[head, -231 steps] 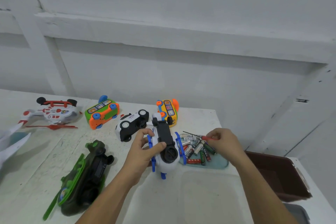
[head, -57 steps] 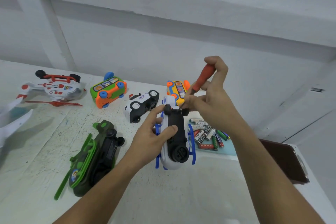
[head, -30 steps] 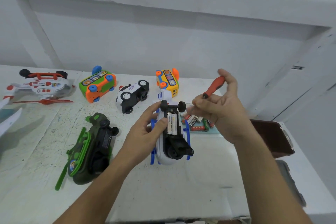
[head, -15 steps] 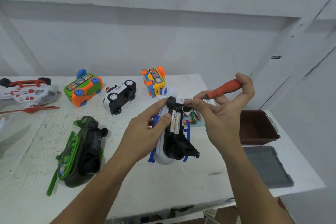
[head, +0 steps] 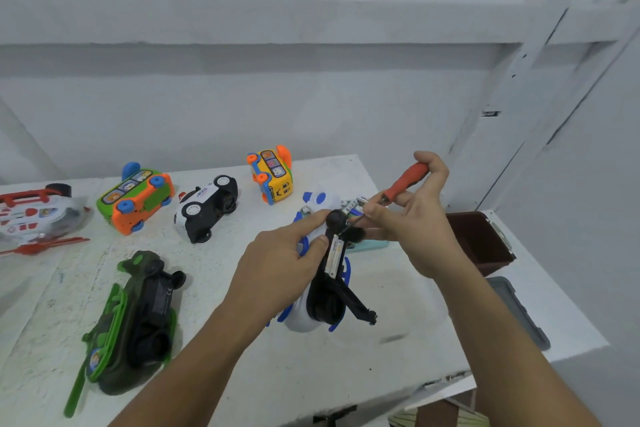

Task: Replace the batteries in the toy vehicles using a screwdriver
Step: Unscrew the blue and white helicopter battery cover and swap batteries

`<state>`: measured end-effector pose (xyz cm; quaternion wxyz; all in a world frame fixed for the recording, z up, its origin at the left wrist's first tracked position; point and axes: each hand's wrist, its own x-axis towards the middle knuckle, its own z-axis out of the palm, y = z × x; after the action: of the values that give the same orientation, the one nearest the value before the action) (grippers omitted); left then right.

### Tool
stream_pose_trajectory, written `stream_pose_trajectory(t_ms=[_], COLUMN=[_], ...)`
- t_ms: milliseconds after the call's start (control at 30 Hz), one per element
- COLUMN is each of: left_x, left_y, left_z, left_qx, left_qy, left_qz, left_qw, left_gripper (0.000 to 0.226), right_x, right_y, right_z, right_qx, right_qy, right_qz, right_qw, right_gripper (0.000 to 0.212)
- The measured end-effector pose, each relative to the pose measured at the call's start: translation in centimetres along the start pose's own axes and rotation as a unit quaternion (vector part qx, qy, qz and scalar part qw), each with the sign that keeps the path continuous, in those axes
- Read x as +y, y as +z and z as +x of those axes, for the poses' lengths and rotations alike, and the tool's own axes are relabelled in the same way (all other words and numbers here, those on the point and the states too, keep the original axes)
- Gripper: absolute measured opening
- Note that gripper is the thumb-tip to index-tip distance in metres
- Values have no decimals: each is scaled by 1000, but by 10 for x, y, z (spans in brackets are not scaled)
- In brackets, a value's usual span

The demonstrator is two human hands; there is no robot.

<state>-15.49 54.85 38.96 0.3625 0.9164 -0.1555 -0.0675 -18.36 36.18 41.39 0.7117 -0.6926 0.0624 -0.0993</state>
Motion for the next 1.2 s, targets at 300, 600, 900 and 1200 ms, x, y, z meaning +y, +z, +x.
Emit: stream_pose_trajectory(t_ms=[300,600,900,1200], left_x=[20,25,30,27], left_y=[0,5,9,18], left_z=[10,12,13,13], left_qx=[-21,-12,12,11], left_qy=[-11,-44,-50,-54], left_qz=[33,8,-12,23], left_qw=[999,999,999,998], left_gripper=[41,42,44,44], right_x=[12,22,24,10], right_y=[-16,-5,3,-16], right_z=[0,-3,-11,6], right_qx=[1,93,92,-8], right_qy=[34,-44,-185,-67], right_qz=[99,105,10,1], right_qw=[995,989,978,998], right_gripper=[82,80,70,77])
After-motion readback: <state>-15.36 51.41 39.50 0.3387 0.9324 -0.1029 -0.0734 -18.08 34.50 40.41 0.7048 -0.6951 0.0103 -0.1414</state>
